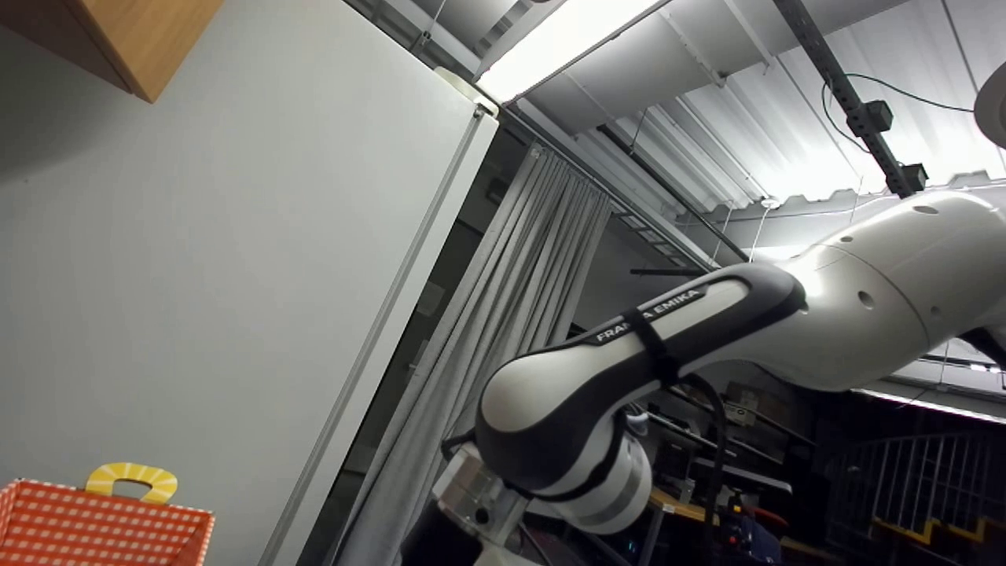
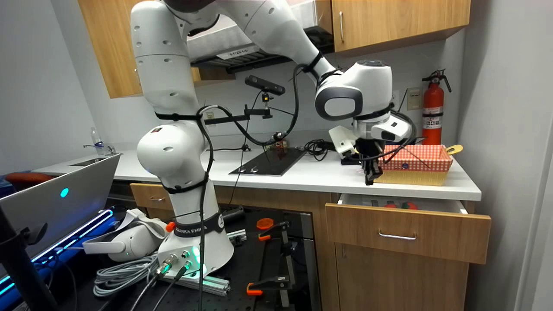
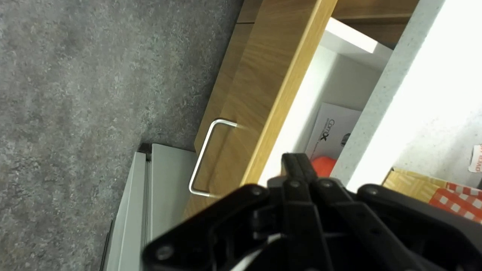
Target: Open the top drawer of the kitchen unit
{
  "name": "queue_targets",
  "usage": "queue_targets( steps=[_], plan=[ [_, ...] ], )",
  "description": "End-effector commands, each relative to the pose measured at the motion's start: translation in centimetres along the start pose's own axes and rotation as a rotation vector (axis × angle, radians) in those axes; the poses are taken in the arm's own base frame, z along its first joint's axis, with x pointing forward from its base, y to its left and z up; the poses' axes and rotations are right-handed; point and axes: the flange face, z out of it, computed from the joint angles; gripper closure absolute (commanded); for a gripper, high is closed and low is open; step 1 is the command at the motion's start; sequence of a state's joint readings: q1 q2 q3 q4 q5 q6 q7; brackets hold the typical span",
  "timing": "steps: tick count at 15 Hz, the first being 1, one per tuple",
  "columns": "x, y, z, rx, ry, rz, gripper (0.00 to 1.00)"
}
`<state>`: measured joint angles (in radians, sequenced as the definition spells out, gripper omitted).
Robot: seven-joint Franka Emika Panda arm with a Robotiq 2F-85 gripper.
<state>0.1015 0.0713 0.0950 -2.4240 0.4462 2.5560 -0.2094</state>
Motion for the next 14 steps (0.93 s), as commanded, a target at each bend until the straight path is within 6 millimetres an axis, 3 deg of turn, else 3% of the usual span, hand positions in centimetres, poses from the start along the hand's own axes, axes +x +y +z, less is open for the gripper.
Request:
queue_targets(
  steps=[1, 9, 14],
  plan=[
    [2.6, -0.1, 2.6, 0.002, 0.025, -0.043, 1.00],
    [4.9, -0.6, 7.1, 0.015, 0.026, -0.057, 1.00],
    [6.0, 0.8, 8.8, 0.013, 0.024, -0.041, 1.00]
  ],
)
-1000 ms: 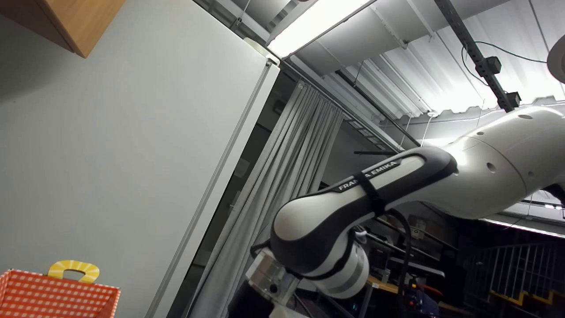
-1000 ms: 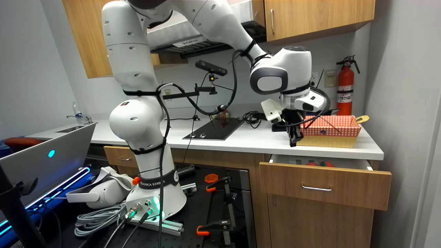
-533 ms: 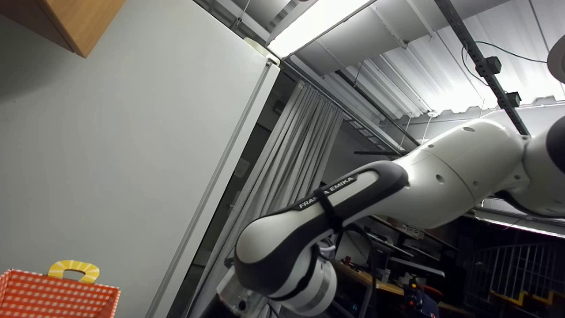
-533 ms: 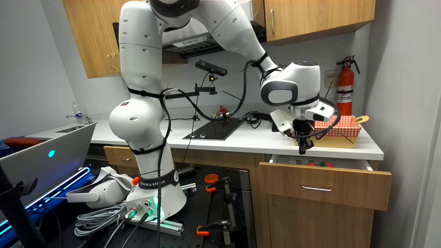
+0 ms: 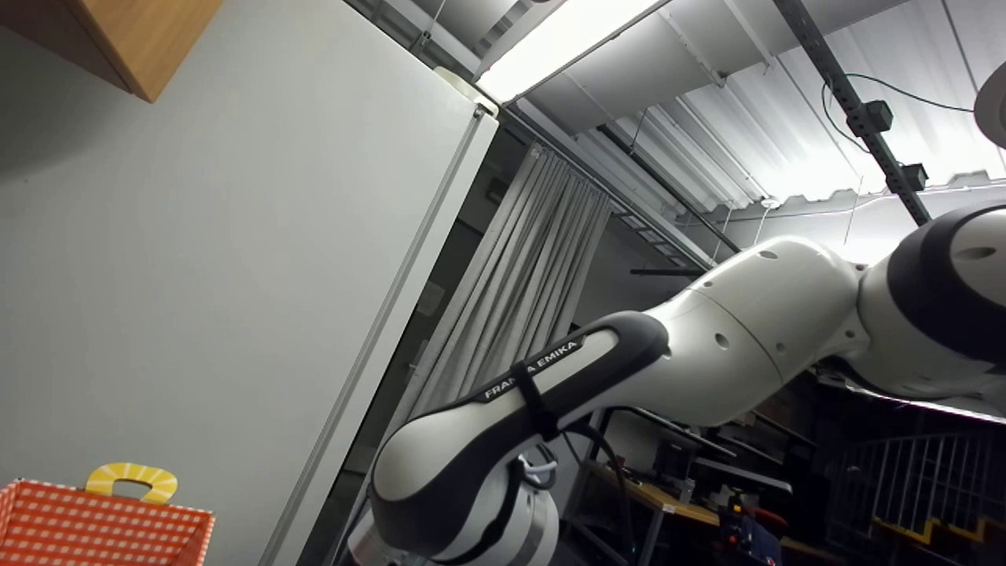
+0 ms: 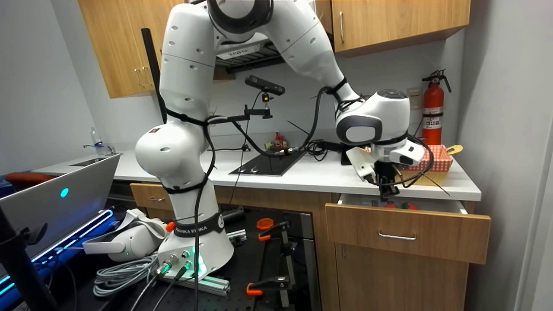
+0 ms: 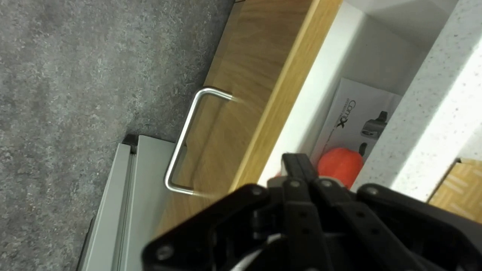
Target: Open the top drawer of the kitchen unit
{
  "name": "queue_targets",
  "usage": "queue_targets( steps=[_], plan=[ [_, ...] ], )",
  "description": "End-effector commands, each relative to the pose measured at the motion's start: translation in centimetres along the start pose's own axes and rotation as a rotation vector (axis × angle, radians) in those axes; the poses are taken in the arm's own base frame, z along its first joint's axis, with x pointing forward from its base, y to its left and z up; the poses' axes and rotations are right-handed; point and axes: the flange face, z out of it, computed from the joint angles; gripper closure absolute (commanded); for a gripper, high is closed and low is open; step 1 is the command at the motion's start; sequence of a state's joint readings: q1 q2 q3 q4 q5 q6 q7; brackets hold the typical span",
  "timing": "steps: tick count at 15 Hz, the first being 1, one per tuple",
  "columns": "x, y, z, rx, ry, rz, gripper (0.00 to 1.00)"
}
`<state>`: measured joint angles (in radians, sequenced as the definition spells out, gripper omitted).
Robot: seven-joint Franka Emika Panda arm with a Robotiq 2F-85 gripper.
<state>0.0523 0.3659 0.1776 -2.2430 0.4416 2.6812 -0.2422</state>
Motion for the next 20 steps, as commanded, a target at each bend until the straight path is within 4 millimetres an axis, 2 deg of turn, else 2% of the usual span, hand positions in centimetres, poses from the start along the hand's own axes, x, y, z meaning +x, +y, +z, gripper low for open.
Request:
queue_targets(
  steps=[1, 7, 16, 20],
  plan=[
    [1.5, 1.3, 1.1, 0.001, 0.021, -0.010, 1.00],
    [2.3, 2.9, 2.0, 0.002, 0.014, 0.002, 1.00],
    [2.7, 1.1, 1.6, 0.018, 0.027, -0.021, 1.00],
    [3.1, 1.9, 2.8, 0.012, 0.005, -0.018, 1.00]
  ],
)
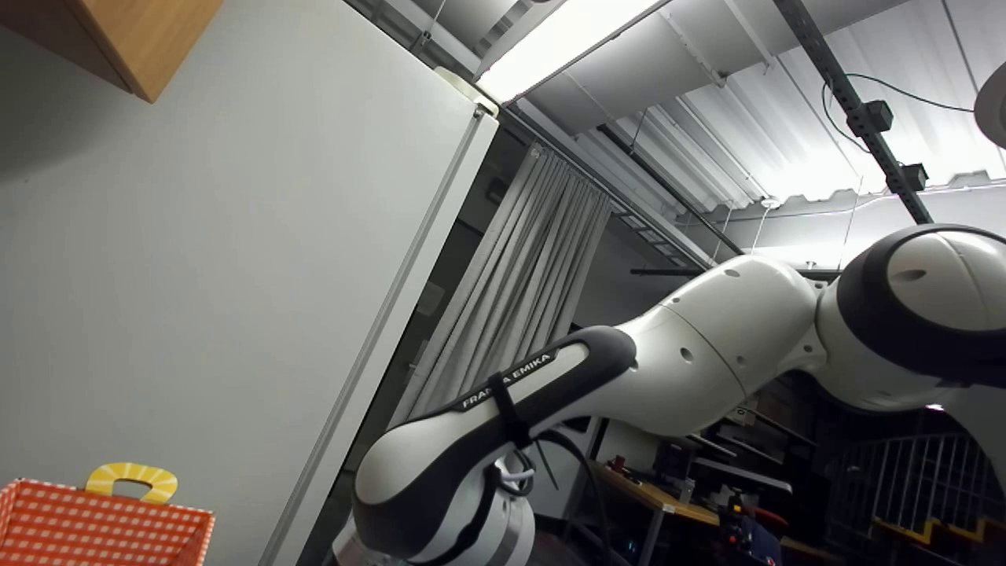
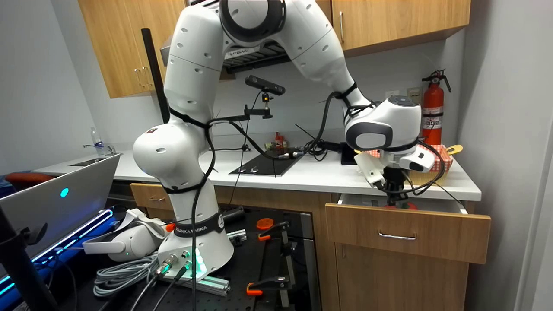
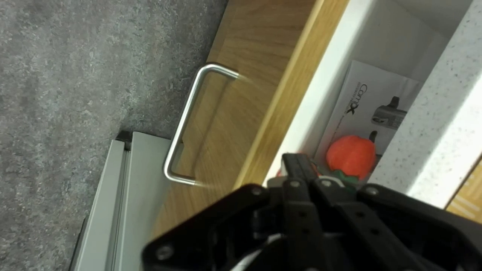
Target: Open the top drawer of the kitchen unit
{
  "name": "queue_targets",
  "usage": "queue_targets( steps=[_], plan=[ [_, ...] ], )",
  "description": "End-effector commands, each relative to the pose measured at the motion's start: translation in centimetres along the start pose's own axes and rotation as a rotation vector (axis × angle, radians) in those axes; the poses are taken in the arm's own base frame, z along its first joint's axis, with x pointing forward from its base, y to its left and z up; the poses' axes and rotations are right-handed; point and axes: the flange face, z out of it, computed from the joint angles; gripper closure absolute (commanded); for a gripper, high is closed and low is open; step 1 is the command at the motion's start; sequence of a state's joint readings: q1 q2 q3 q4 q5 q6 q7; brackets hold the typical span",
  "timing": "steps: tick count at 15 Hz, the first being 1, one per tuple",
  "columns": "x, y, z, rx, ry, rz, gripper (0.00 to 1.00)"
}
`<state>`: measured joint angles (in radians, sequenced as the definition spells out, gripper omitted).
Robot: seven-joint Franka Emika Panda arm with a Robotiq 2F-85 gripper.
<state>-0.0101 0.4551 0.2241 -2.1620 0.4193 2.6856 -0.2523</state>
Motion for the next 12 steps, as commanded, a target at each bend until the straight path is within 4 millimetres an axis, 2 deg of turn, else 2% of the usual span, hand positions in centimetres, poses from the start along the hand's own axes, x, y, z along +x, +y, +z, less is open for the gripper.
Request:
queue_targets(
  steps=[1, 5, 7, 12],
  plan=[
    [1.1, 1.3, 1.6, -0.016, -0.003, -0.018, 1.00],
    [0.5, 2.5, 2.9, -0.047, -0.024, -0.033, 1.00],
    [0.3, 4.2, 3.2, -0.075, -0.037, -0.027, 1.00],
    [0.6, 8.6, 0.0, -0.164, -0.005, -0.048, 1.00]
  ],
)
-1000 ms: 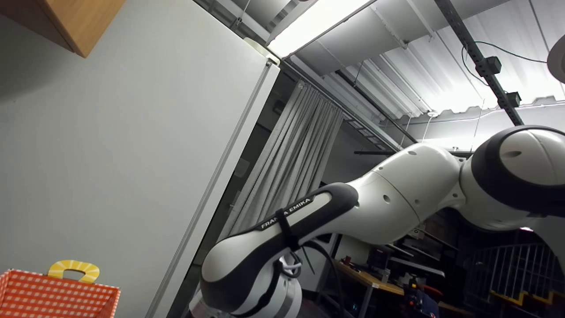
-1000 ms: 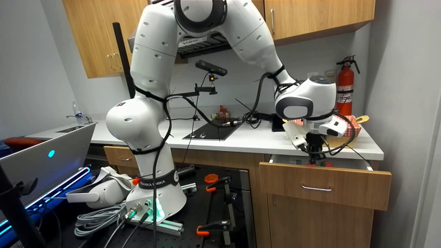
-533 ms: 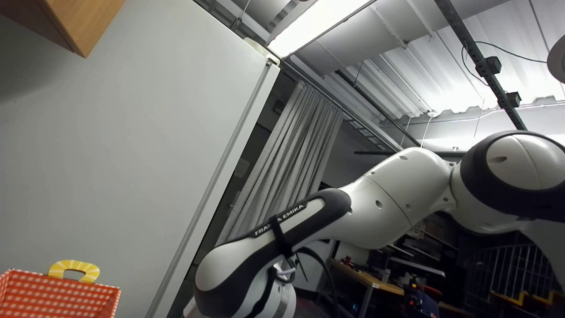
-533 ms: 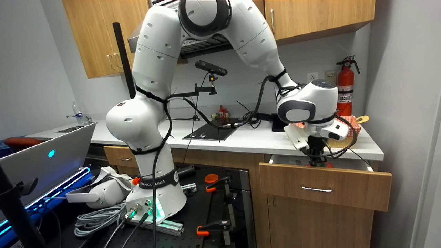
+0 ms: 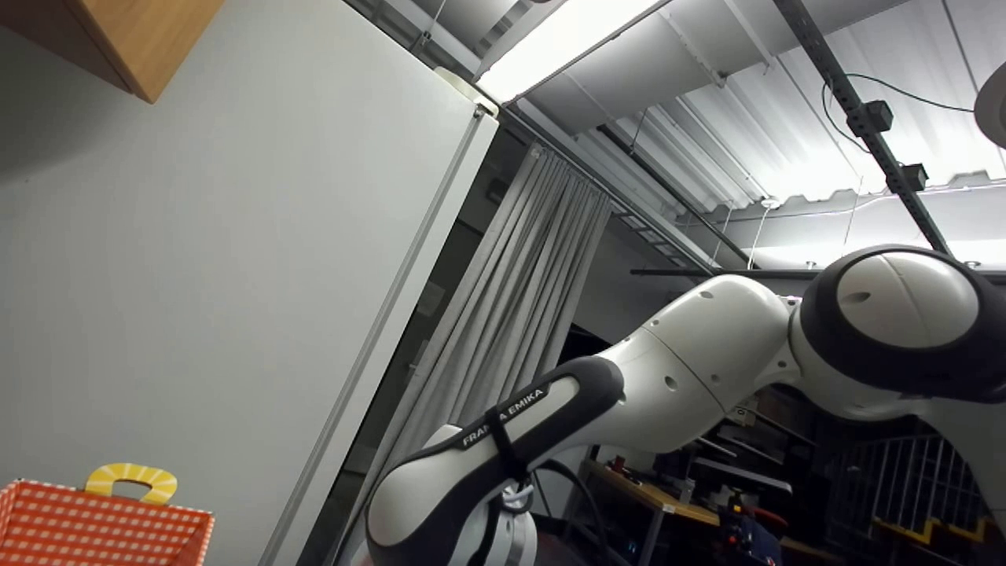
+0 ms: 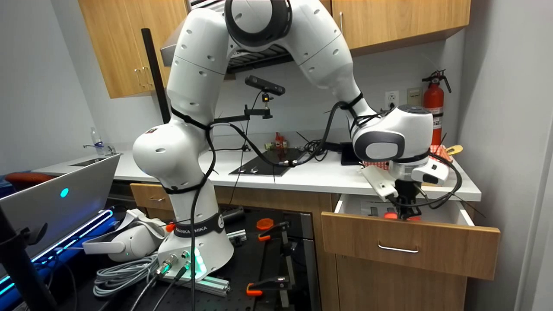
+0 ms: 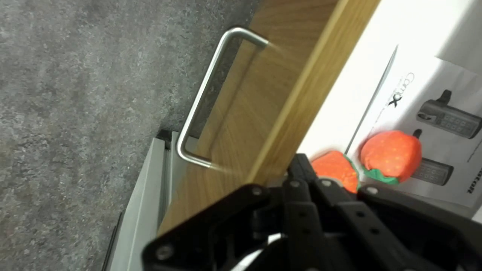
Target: Open the top drawer of the kitchen unit
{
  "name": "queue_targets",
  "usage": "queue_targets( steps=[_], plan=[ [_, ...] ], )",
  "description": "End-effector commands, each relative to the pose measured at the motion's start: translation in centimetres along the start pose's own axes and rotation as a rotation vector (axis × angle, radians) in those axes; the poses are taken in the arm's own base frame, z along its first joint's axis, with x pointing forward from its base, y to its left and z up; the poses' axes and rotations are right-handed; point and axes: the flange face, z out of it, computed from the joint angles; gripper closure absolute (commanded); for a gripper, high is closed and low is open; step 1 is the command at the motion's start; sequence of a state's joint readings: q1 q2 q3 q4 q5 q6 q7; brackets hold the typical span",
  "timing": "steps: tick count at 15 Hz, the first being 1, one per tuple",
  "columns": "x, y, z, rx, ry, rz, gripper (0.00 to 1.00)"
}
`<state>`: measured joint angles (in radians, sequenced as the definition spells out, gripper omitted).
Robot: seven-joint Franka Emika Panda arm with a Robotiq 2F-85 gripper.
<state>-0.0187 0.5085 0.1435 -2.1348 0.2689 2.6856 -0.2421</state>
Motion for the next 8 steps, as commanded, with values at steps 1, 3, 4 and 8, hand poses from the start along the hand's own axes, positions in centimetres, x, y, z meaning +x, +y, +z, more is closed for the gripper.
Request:
queue_targets(
  steps=[1, 3, 4, 8],
  plan=[
    [-0.3, 4.9, -1.1, -0.090, 0.023, -0.010, 1.00],
    [-1.6, 7.3, -1.8, -0.145, 0.021, -0.016, 1.00],
    [-2.1, 8.6, -2.2, -0.173, 0.016, -0.018, 1.00],
    [-4.8, 14.6, -3.9, -0.303, -0.010, 0.000, 1.00]
  ],
)
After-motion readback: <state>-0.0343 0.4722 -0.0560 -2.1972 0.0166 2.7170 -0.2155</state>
